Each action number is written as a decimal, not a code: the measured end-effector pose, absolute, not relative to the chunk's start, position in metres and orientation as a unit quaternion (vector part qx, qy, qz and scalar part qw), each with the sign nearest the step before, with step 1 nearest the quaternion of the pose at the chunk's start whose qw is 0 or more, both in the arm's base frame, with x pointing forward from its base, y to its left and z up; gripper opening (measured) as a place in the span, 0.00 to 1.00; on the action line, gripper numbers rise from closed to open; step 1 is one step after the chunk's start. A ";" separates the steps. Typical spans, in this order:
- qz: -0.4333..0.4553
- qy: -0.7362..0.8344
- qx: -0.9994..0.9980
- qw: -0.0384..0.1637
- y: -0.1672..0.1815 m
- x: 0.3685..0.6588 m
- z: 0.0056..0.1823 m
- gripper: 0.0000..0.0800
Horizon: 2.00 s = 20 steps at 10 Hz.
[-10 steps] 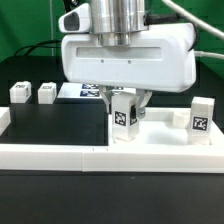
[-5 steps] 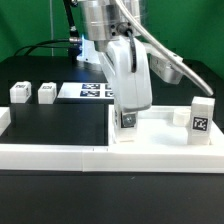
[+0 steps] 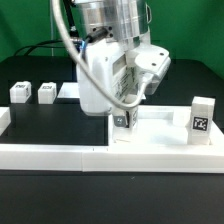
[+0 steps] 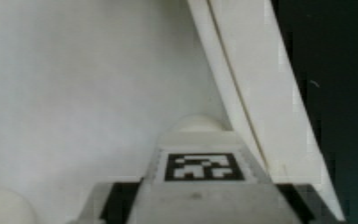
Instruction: Assemble square table
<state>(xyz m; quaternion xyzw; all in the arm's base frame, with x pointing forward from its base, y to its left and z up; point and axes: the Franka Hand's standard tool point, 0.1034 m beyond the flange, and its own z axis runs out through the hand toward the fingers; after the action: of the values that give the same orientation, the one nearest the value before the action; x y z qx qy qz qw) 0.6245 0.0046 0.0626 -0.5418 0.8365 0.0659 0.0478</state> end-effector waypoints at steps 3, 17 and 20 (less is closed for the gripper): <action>0.058 0.780 -0.621 0.055 0.004 0.625 0.062 0.48; 0.013 0.311 -0.949 0.057 0.004 0.624 0.062 0.51; 0.018 0.402 -0.914 0.055 0.004 0.624 0.062 0.36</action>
Offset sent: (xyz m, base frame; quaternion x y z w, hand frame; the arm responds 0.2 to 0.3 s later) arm -0.0026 0.0062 0.0066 0.0337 -0.0285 -0.3591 0.9323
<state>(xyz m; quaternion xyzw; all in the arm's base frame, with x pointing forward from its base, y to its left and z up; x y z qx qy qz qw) 0.6244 0.0036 0.0615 -0.9139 0.4017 0.0181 0.0554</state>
